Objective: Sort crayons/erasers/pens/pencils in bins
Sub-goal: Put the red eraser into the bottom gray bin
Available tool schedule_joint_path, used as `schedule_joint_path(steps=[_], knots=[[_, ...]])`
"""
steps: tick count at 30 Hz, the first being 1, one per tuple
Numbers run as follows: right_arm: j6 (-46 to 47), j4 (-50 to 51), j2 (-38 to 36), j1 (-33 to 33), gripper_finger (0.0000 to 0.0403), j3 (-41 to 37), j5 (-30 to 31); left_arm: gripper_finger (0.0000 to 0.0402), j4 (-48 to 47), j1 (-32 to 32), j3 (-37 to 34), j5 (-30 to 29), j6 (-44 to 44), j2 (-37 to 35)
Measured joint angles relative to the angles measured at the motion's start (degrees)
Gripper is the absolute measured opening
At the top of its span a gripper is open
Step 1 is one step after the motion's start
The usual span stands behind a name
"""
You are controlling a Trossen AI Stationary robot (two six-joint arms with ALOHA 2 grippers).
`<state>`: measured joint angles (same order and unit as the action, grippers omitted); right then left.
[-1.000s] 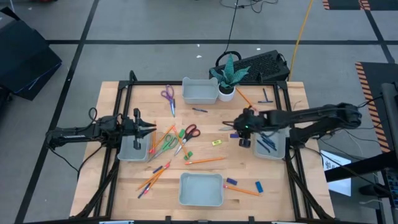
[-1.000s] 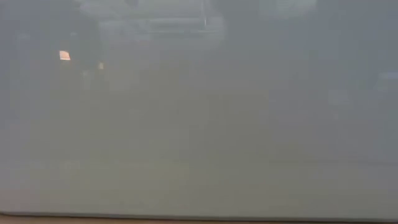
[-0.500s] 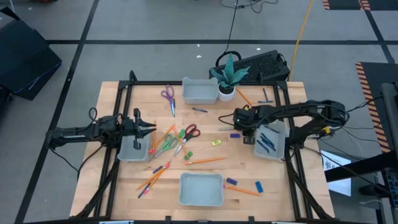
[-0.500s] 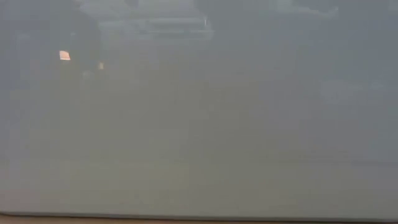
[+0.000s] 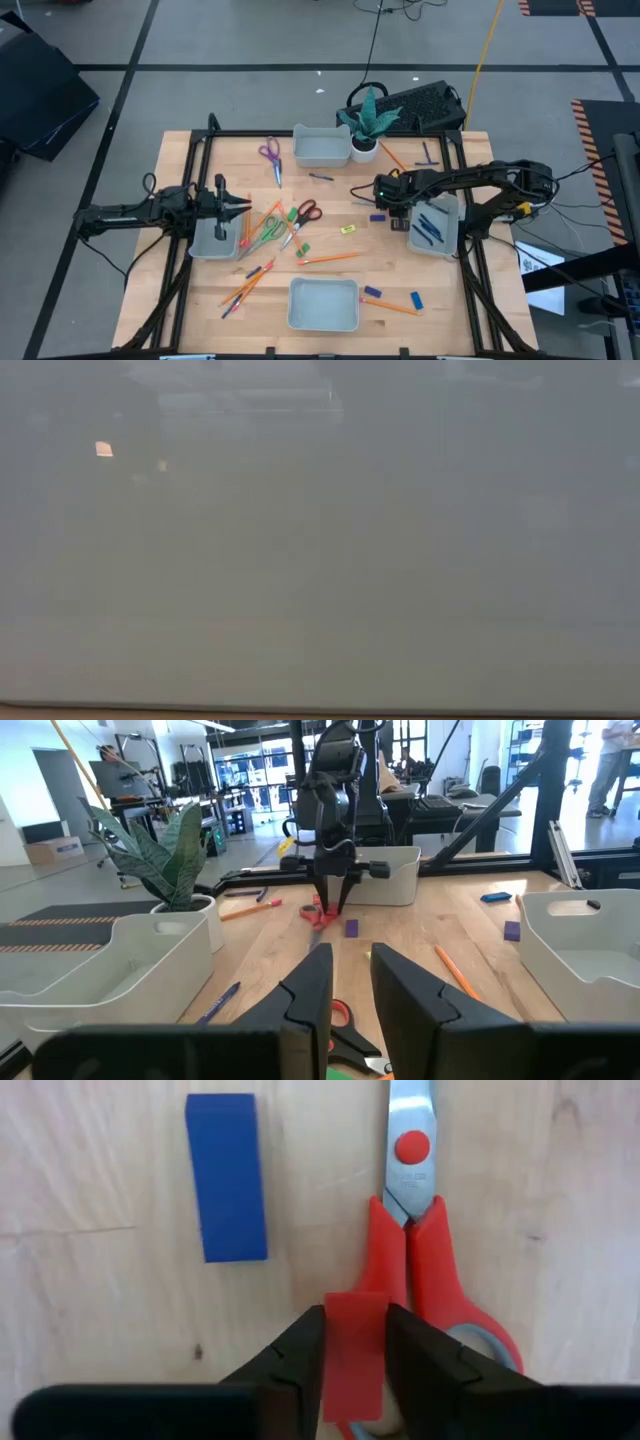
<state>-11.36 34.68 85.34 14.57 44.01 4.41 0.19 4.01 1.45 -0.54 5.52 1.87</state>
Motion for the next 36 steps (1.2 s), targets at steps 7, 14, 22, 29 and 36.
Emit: schedule_joint_path(steps=[7, 14, 22, 29, 36], knots=[[1.6, 0.3, 0.0, 0.0, 0.0058, 0.5, 0.1, 0.0076, 0.0, 0.0, 0.0, 0.0, 0.0, 0.0], [4.4, 4.4, -4.3, -4.8, 0.0062, 8.1, 0.2, 0.0076, 0.0, 0.0, 0.0, 0.0, 0.0, 0.0], [8.4, -0.7, -7.5, -18.7, 0.0061, 20.0, 5.6, 0.0076, 0.0, 0.0, 0.0, 0.0, 0.0, 0.0], [13.5, -9.9, -5.0, -32.2, 0.0061, 26.0, 9.8, 0.0076, 0.0, 0.0, 0.0, 0.0, 0.0, 0.0], [18.4, -18.0, 3.2, -40.1, 0.0061, 30.9, 12.2, 0.0076, 0.0, 0.0, 0.0, 0.0, 0.0, 0.0]])
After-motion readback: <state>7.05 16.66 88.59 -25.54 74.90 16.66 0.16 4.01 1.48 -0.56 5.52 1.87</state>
